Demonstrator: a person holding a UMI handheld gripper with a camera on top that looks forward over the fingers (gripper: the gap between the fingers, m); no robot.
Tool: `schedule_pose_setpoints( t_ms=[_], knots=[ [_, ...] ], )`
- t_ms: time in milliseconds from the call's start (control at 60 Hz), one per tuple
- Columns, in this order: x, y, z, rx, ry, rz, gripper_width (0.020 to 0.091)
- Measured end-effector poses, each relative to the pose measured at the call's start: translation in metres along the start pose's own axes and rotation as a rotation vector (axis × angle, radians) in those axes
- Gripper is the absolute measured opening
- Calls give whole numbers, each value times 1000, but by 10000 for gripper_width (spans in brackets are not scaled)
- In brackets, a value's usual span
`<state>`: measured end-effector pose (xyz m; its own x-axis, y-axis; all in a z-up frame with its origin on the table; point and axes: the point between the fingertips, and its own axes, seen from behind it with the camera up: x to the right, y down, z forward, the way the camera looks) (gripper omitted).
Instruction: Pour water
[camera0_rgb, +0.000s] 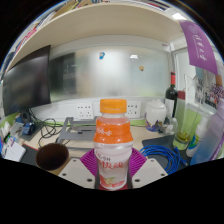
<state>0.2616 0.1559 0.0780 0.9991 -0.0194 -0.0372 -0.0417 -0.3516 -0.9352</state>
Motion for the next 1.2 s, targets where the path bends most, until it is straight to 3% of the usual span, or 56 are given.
schedule_pose_setpoints(
  t_ms=[100, 283, 483, 600, 700, 850, 1200],
  knots=[
    [1, 1, 2, 47, 6, -49, 372],
    [2, 4, -4, 63, 38, -21, 408],
    [2, 10, -8, 24, 34, -5, 562],
    [8, 20, -20, -28, 64, 9, 730],
    [11, 27, -47, -56, 102, 13, 814],
    [-11, 22, -110, -96, 117, 35, 809],
    [-60, -43, -215, -50, 170, 35, 821]
  ],
)
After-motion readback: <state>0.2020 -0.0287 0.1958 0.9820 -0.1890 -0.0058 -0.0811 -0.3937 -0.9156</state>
